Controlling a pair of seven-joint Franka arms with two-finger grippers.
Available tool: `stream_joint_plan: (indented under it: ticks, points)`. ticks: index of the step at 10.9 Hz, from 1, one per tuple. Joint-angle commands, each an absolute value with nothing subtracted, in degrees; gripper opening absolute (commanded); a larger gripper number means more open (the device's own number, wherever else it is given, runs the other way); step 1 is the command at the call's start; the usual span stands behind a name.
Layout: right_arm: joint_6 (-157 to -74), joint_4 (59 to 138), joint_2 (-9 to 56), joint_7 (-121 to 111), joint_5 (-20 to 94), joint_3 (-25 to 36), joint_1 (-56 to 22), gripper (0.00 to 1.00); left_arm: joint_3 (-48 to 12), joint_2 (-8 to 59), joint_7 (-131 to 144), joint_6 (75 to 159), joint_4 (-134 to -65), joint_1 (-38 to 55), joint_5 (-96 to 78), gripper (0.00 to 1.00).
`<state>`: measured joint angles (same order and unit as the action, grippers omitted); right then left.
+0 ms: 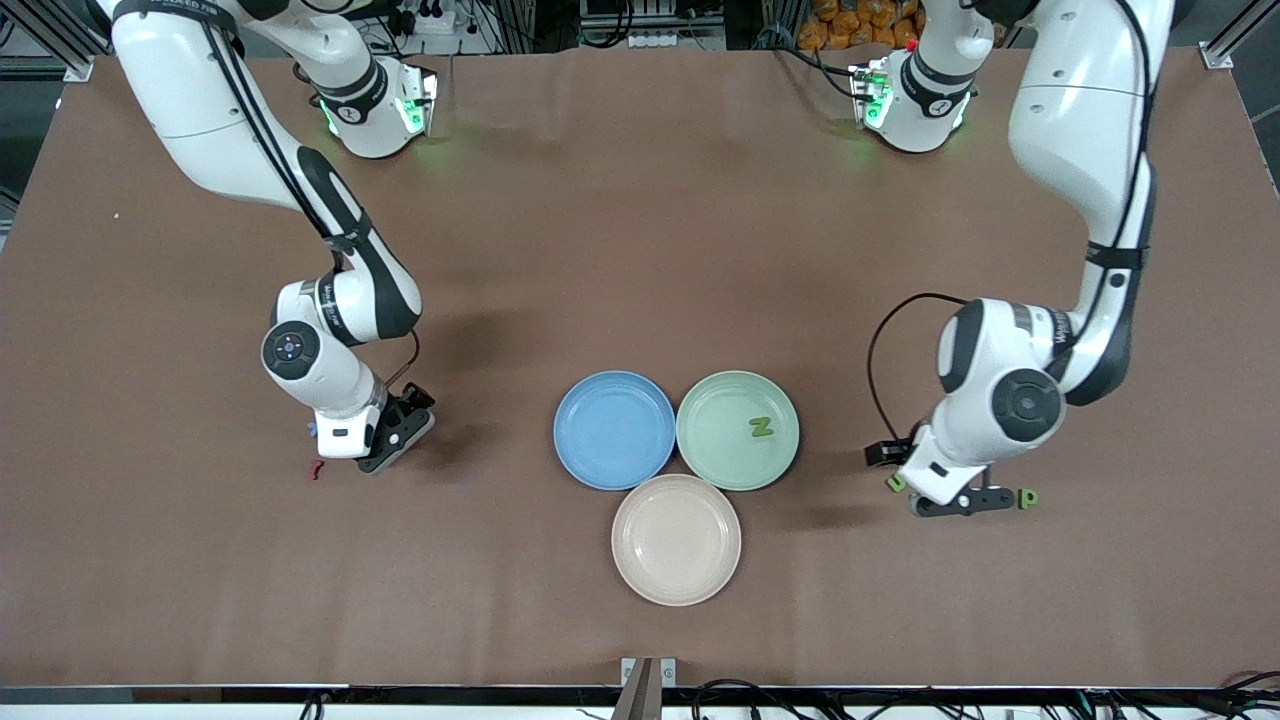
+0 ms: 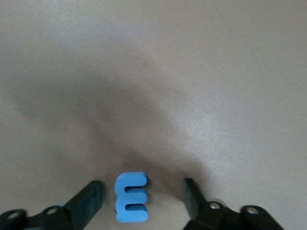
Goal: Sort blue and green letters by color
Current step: 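Release the N and return the left gripper to the green B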
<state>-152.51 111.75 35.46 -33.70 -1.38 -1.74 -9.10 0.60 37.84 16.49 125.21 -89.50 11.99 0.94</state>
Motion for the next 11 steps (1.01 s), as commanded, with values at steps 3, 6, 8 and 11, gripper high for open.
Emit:
stream_joint_plan:
  ticks: [3, 6, 8, 11]
  points:
    - [-151.1, 111.4, 35.9, -33.6, -1.4, -1.9, -9.2, 0.0, -2.4, 37.6, 9.5, 127.1, -92.3, 3.7, 5.2, 1.0]
    - [-148.8, 110.6, 34.5, -32.4, -1.4, -2.9, -9.2, 0.0, -2.4, 39.4, 9.3, 133.2, -94.4, 3.0, 5.3, 1.0]
    - [-144.9, 108.4, 34.1, -32.0, -1.3, -3.0, -9.2, 0.0, -2.4, 39.5, 8.4, 138.6, -97.5, 2.6, 5.2, 1.0]
    - [-135.8, 102.7, 34.2, -24.2, -1.4, -5.6, -9.3, 0.0, -2.4, 39.9, 8.3, 139.6, -98.4, 2.5, 5.3, 1.0]
